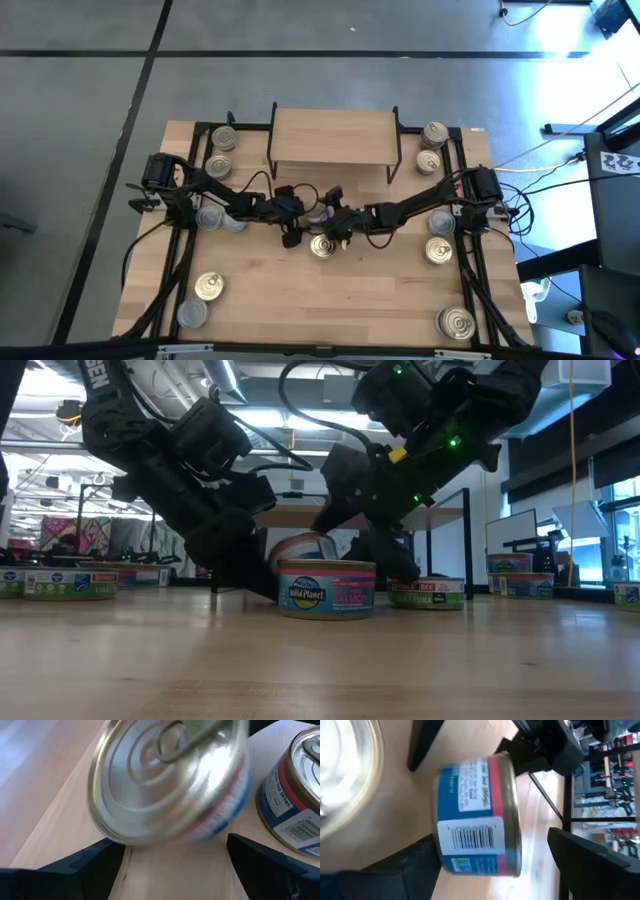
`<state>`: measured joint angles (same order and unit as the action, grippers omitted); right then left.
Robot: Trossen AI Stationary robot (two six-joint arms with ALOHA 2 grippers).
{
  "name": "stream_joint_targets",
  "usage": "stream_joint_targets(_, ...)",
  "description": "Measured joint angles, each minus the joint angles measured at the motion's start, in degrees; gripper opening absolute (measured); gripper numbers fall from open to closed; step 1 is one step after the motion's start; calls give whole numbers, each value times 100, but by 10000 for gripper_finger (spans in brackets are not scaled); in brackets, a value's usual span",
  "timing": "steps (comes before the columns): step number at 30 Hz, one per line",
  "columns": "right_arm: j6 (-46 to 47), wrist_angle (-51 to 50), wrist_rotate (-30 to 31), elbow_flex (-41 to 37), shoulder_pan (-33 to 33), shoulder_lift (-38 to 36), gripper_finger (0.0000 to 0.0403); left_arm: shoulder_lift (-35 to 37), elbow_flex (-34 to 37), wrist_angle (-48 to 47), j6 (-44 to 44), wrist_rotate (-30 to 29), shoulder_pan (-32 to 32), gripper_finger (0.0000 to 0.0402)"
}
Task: Stack canned seafood by type on shelf
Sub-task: Put the blue pink tuna can on the shelf
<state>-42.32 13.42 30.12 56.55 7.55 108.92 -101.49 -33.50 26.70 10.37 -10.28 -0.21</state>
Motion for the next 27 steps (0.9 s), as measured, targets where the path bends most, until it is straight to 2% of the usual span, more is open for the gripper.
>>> stream_joint_targets(6,-14,-76,-805,0,-1,4,346,0,0,-17,13,3,0,347)
stream_joint_targets(12,155,-110,-923,0,-2,4,334,0,0,-25,31,9,0,347)
stream_joint_targets(15,151,-101,-917,0,-8,43,300,0,0,-4,35,2,0,347)
stream_joint_targets(23,159,-12,-859,0,-32,287,180,-2,8,152,39,-54,1,347)
stream_joint_targets(27,153,40,-822,2,-28,319,149,-2,11,138,41,-79,4,347)
